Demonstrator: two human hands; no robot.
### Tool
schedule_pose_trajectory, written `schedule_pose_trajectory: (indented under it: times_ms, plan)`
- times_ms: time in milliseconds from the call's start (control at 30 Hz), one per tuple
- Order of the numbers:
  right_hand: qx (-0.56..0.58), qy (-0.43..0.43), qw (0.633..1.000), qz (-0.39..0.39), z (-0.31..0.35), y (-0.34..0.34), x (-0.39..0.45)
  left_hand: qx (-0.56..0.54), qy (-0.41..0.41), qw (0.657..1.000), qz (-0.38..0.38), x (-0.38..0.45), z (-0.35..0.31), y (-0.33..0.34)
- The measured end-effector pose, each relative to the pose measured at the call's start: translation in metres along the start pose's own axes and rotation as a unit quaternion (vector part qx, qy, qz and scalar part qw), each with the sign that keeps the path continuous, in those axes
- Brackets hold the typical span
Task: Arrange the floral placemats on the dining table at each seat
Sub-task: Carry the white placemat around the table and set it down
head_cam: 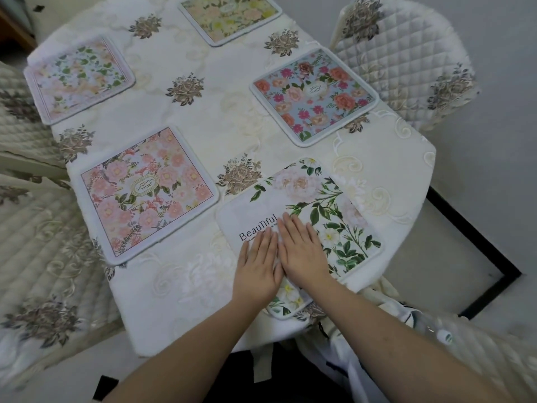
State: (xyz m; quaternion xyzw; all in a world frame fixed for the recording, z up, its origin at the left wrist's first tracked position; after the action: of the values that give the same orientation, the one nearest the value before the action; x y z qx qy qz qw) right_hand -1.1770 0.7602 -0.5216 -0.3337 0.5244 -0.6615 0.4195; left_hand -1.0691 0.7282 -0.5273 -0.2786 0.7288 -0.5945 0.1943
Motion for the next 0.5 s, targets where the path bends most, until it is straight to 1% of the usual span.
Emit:
schedule_pose_trajectory:
  times_ms: [267,400,500]
  plan:
    - [0.003,0.011,1.0,-0.002,-0.001,-0.003,0.001,0.009,0.003,1.0,0.013,-0.001,0.003,0.001]
    - [0.013,0.058,0.998,-0.016,-0.03,-0.012,0.008,0.01,0.002,1.0,0.025,0.0,0.006,0.0]
    - [0.003,0.077,0.997,-0.026,-0.06,-0.021,0.009,0.017,0.002,0.999,0.031,0.0,0.005,0.0]
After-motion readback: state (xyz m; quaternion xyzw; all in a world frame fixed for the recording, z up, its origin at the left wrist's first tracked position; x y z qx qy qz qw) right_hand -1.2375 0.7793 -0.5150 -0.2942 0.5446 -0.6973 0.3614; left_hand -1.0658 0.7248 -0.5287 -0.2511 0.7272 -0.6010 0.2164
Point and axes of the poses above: each hand's wrist, its own x-axis towards the middle knuckle, its own y-axis out of the palm, z = x × y, the point moved 8 cm from there along x, towards the middle knuckle, and after that the axes turned 10 degrees about -z, right-handed, at the moved point
